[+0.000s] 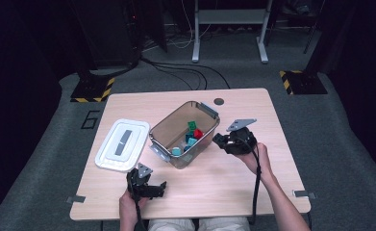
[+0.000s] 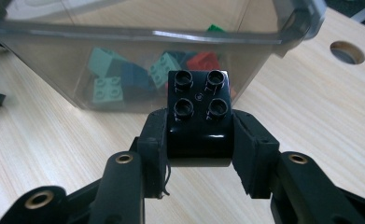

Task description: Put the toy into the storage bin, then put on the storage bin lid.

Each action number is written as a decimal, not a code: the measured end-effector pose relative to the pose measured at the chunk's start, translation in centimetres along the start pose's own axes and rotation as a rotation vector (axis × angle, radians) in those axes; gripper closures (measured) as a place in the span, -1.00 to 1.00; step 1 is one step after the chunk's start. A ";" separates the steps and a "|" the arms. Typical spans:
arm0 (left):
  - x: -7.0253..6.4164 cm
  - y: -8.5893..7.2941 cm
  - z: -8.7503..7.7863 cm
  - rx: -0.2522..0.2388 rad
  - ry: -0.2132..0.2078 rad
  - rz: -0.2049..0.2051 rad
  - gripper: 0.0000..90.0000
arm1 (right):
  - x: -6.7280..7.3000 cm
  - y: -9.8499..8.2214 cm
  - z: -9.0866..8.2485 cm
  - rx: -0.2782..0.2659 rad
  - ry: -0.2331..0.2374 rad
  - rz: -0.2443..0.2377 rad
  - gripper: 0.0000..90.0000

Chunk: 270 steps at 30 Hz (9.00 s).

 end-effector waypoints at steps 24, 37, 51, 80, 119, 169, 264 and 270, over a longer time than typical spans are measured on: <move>0.0 0.0 0.0 0.000 0.000 0.000 -1.00 | -0.7 6.0 -1.5 -0.029 -0.026 -0.052 0.30; 0.0 0.0 0.0 0.000 0.000 0.000 -1.00 | -2.0 8.8 1.9 0.024 -0.029 -0.041 0.30; 0.0 0.0 0.0 -0.001 0.000 0.000 -1.00 | -2.6 9.2 4.4 0.076 -0.055 -0.034 -0.30; 0.0 0.0 0.0 0.000 0.000 0.000 -1.00 | -1.7 -0.3 2.4 -0.015 -0.044 0.062 -1.00; 0.0 0.1 0.1 -0.001 0.009 -0.008 -1.00 | -4.4 -9.3 6.6 0.019 -0.107 0.165 -1.00; 14.4 5.3 2.3 -0.028 0.088 -0.167 -0.88 | -4.4 -9.3 6.7 0.023 -0.097 0.165 -1.00; 19.3 12.0 -0.5 -0.060 0.172 -0.149 0.48 | -4.5 -9.2 6.7 0.022 -0.097 0.157 -1.00; 19.1 13.4 -1.5 -0.078 0.161 -0.134 0.48 | -4.5 -9.2 6.7 0.022 -0.097 0.155 -1.00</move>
Point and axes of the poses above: each handheld gripper's, and its own axes: z roughly forward along the jaws, y roughly out of its top, x roughly to its left, the point moved 8 cm from there along z, roughly forward along the jaws, and after that the axes turned 12 degrees about y, right-handed, at the moved point
